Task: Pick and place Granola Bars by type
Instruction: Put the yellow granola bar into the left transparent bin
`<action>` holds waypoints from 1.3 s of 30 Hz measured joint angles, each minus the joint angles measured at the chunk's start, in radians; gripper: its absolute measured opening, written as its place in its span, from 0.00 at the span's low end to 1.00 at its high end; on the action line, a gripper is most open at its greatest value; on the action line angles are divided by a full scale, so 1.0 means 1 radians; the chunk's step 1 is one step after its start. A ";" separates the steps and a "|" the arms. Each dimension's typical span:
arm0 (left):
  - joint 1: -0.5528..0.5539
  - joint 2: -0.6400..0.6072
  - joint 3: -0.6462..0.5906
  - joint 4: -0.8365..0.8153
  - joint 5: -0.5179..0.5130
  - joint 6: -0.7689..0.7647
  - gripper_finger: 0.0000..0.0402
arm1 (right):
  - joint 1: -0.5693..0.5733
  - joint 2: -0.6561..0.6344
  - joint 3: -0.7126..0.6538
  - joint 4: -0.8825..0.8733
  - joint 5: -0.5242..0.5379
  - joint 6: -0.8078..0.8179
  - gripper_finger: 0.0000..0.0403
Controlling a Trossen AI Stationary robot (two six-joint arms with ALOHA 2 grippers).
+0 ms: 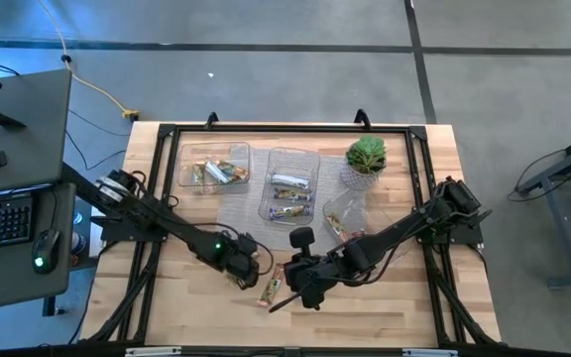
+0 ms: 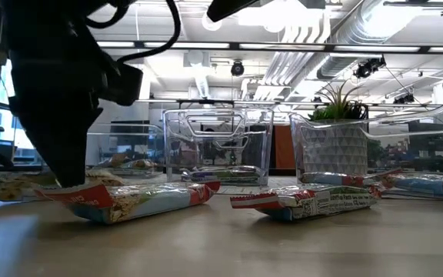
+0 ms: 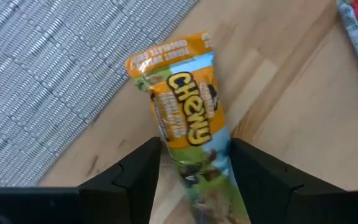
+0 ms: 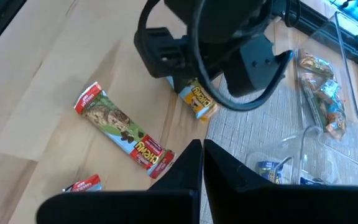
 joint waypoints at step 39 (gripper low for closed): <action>0.010 -0.145 -0.003 -0.196 -0.163 0.077 0.25 | -0.068 0.000 0.001 0.060 -0.363 0.000 0.00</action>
